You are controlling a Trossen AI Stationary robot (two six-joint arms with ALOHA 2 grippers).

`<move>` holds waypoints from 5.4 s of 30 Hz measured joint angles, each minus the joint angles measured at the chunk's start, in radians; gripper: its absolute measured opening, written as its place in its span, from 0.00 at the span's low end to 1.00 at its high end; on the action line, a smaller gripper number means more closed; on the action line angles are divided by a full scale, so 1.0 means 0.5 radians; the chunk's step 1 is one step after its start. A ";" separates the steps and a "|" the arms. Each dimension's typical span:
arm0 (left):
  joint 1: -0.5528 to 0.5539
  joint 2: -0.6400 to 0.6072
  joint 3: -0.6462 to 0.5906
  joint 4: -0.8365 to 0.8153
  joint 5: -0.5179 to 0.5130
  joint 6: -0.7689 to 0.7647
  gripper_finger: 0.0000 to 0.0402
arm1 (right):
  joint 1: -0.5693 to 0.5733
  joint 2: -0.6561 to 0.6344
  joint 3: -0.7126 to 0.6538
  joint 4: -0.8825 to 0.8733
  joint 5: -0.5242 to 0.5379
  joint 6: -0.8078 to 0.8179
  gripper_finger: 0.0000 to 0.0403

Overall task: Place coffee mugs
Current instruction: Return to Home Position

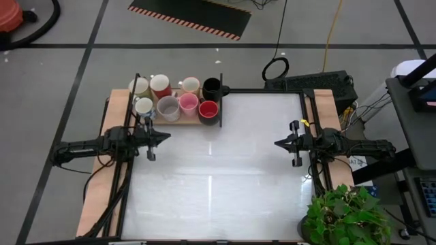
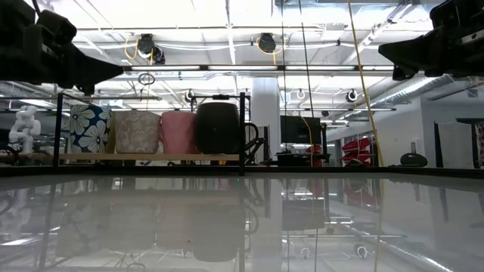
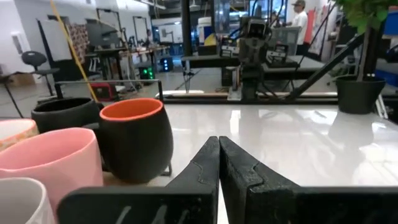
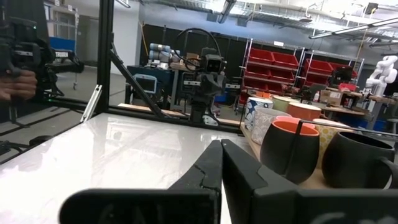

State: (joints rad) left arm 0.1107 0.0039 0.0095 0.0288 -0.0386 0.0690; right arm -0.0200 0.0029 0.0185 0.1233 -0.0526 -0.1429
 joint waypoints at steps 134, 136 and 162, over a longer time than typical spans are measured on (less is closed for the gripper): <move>-0.201 0.009 0.003 0.054 -0.066 -0.043 0.01 | 0.000 0.001 0.001 0.014 0.000 0.000 0.00; -0.201 0.009 0.003 0.054 -0.066 -0.042 0.01 | 0.001 0.002 0.000 0.014 0.000 0.000 0.00; -0.200 0.009 0.003 0.054 -0.065 -0.042 0.01 | 0.000 0.001 0.000 0.014 0.000 0.000 0.00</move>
State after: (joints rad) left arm 0.0106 0.0082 0.0109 0.0556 -0.0712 0.0478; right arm -0.0200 0.0035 0.0185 0.1303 -0.0528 -0.1429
